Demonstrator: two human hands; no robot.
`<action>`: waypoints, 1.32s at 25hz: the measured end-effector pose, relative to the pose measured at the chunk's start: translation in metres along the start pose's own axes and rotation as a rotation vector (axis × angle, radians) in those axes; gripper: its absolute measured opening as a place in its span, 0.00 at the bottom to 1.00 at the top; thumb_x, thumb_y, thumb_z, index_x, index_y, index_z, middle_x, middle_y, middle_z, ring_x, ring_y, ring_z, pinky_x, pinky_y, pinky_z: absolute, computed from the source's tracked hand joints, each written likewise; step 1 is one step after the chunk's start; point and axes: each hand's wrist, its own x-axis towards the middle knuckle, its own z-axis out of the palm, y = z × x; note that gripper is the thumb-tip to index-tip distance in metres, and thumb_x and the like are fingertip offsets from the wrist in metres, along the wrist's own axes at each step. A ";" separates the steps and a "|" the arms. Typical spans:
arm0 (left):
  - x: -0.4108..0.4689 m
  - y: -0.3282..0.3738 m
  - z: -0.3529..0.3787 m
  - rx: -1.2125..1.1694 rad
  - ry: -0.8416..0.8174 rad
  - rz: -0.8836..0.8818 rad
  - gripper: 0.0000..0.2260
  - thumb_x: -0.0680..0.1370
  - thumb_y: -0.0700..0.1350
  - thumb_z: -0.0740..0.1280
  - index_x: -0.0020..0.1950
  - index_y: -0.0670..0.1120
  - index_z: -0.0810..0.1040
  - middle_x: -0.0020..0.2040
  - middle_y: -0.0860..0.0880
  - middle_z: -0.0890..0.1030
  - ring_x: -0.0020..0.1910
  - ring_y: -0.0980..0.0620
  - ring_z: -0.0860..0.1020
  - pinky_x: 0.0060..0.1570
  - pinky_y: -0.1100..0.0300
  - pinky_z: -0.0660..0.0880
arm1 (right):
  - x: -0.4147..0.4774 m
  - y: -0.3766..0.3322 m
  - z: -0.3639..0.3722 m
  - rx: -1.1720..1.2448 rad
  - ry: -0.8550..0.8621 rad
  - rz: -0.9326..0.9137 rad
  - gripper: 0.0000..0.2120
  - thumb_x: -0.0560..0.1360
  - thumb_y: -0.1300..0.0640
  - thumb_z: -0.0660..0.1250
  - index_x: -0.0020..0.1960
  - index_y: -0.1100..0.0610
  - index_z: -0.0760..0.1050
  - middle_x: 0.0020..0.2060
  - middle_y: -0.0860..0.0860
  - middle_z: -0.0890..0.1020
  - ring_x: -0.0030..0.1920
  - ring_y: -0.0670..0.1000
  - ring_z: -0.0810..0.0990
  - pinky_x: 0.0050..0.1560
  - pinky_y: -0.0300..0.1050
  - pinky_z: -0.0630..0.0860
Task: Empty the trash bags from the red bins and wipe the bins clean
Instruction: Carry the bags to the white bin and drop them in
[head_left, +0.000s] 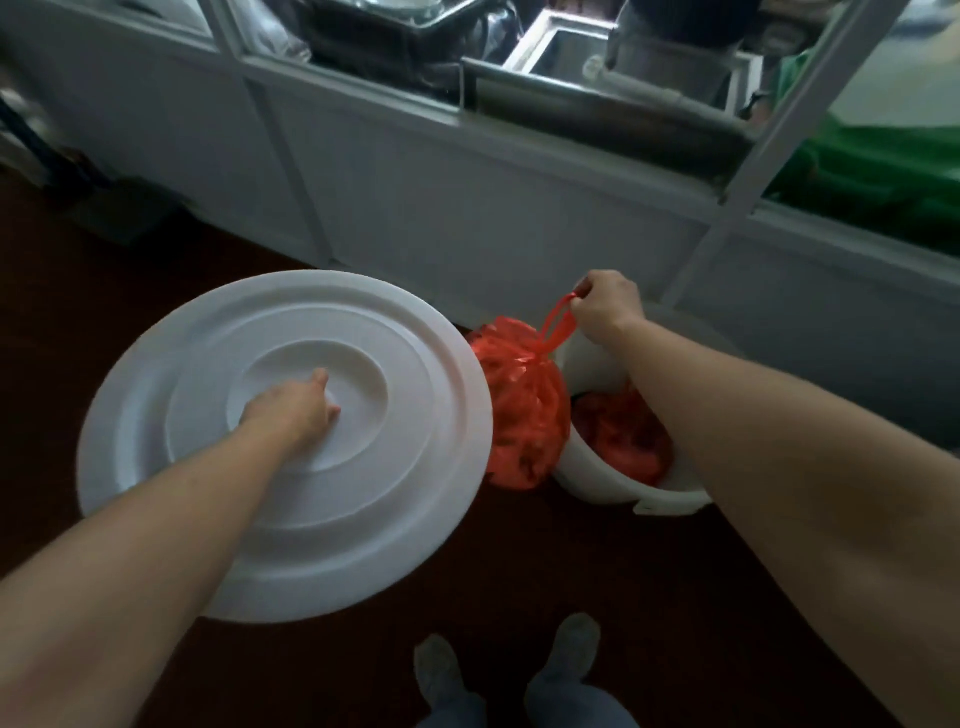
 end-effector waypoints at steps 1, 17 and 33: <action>-0.001 0.007 -0.010 -0.001 0.007 0.004 0.14 0.82 0.53 0.59 0.65 0.49 0.66 0.61 0.37 0.78 0.61 0.36 0.76 0.56 0.47 0.73 | 0.005 -0.005 -0.015 0.001 0.016 0.000 0.09 0.74 0.60 0.67 0.52 0.56 0.84 0.53 0.58 0.85 0.56 0.58 0.82 0.55 0.48 0.78; 0.030 0.192 -0.036 0.071 0.022 0.179 0.14 0.82 0.55 0.61 0.62 0.48 0.65 0.56 0.38 0.79 0.55 0.37 0.79 0.49 0.49 0.73 | 0.071 0.149 -0.107 -0.004 -0.020 0.163 0.09 0.75 0.61 0.66 0.50 0.58 0.85 0.53 0.58 0.85 0.58 0.58 0.82 0.57 0.43 0.75; 0.056 0.360 -0.016 0.096 -0.026 0.299 0.14 0.82 0.54 0.61 0.63 0.48 0.68 0.59 0.37 0.78 0.58 0.37 0.78 0.52 0.49 0.73 | 0.080 0.314 -0.119 0.033 -0.168 0.290 0.11 0.77 0.58 0.63 0.53 0.59 0.83 0.53 0.58 0.84 0.58 0.60 0.80 0.58 0.48 0.77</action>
